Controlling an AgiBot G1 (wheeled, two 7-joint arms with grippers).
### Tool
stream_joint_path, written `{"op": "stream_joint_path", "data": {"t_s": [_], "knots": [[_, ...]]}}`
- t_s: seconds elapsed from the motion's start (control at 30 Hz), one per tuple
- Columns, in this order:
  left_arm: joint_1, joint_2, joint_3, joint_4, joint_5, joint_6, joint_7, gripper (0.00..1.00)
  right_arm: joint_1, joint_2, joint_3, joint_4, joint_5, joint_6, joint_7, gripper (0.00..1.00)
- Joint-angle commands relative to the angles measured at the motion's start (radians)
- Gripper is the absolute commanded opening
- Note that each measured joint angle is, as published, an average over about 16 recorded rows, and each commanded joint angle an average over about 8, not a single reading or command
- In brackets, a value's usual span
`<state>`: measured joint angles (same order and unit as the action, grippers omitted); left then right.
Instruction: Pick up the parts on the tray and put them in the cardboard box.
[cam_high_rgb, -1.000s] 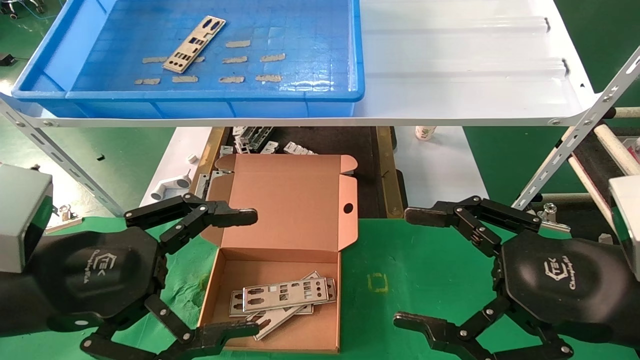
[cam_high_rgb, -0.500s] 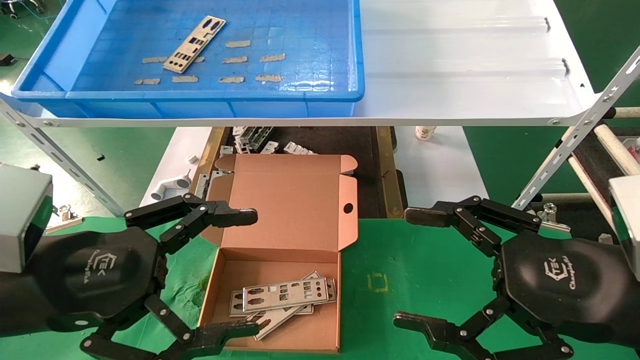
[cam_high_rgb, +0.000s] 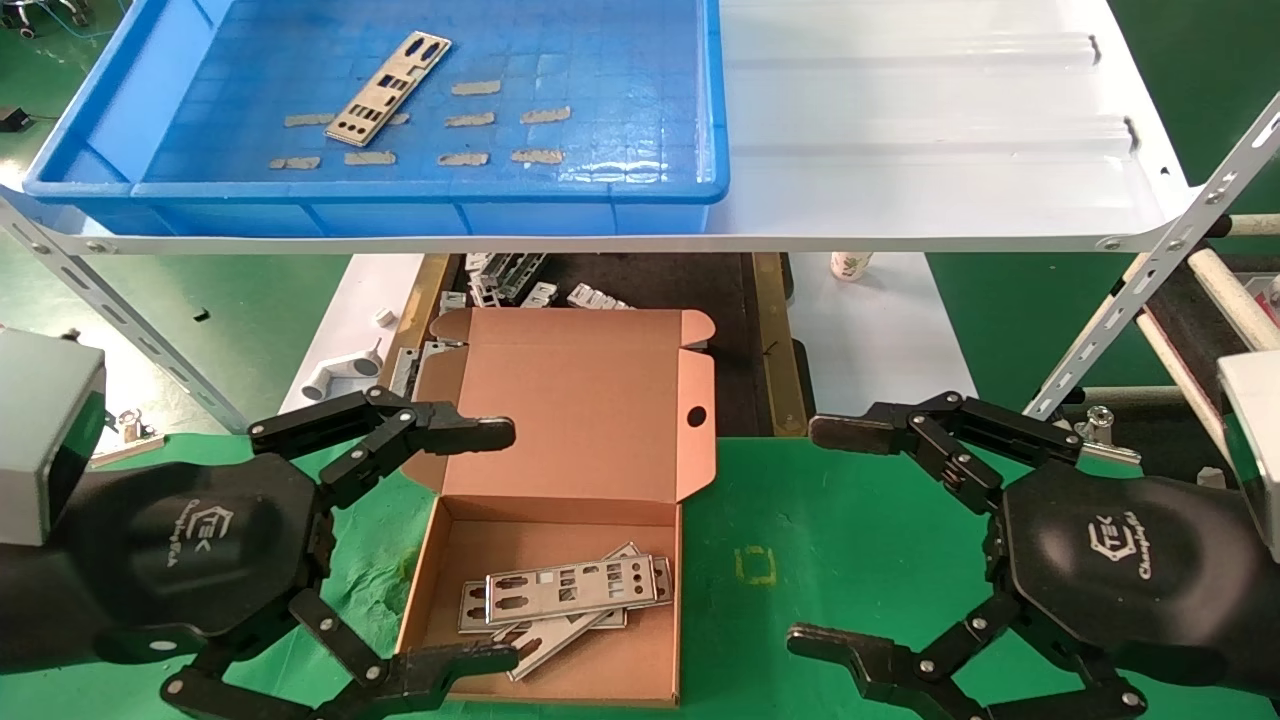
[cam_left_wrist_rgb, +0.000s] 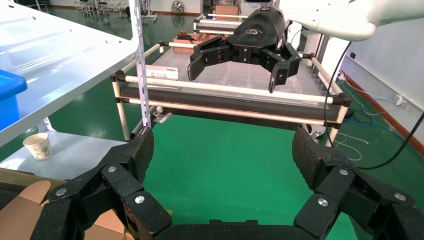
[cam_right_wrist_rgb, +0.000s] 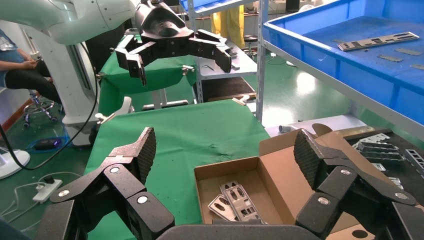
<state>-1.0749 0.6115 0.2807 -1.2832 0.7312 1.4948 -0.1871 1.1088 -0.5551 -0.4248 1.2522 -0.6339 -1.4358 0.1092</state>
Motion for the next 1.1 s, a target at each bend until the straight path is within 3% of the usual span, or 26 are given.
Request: {"op": "stream_joint_path", "data": {"t_s": [0.03,1.1], "knots": [[0.000,0.000,0.000,0.000,0.000,0.000,0.000,1.00,0.000,0.000,0.000,0.000,0.000,0.000,0.000,1.00],[0.000,0.000,0.000,0.000,0.000,0.000,0.000,1.00,0.000,0.000,0.000,0.000,0.000,0.000,0.000,1.00]]}}
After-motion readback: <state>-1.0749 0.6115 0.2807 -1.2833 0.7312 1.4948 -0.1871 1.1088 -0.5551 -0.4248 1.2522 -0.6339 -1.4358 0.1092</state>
